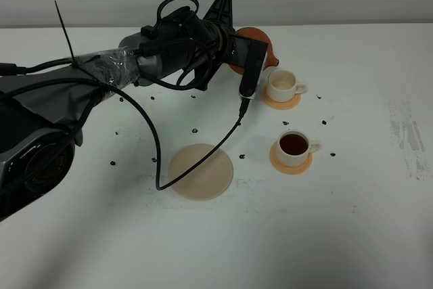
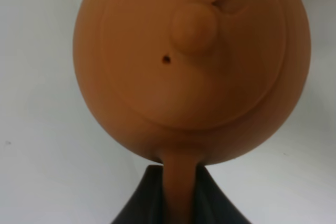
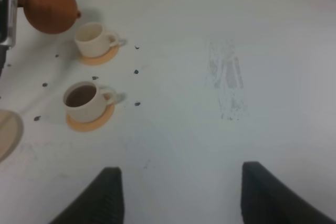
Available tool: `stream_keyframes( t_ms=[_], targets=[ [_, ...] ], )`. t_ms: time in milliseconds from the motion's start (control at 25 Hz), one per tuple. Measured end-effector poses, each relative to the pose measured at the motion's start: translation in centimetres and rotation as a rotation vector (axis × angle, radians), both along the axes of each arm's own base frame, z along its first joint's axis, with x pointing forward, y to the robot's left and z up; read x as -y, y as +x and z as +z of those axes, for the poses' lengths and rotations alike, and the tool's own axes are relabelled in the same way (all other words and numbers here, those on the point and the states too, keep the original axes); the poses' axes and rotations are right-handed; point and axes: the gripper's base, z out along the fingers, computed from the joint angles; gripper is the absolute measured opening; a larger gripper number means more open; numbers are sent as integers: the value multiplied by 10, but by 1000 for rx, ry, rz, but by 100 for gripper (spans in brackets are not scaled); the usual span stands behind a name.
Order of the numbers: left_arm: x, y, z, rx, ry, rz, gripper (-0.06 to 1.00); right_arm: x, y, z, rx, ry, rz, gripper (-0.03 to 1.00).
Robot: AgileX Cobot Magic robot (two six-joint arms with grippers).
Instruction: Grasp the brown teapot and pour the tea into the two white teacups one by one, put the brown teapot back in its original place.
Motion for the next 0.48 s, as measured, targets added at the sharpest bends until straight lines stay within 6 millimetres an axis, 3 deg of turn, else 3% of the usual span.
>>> stream_keyframes(
  t_ms=[480],
  targets=[
    [11,-4,4,73,58,-81,12,0,0,0,0,0,0,51]
  ],
)
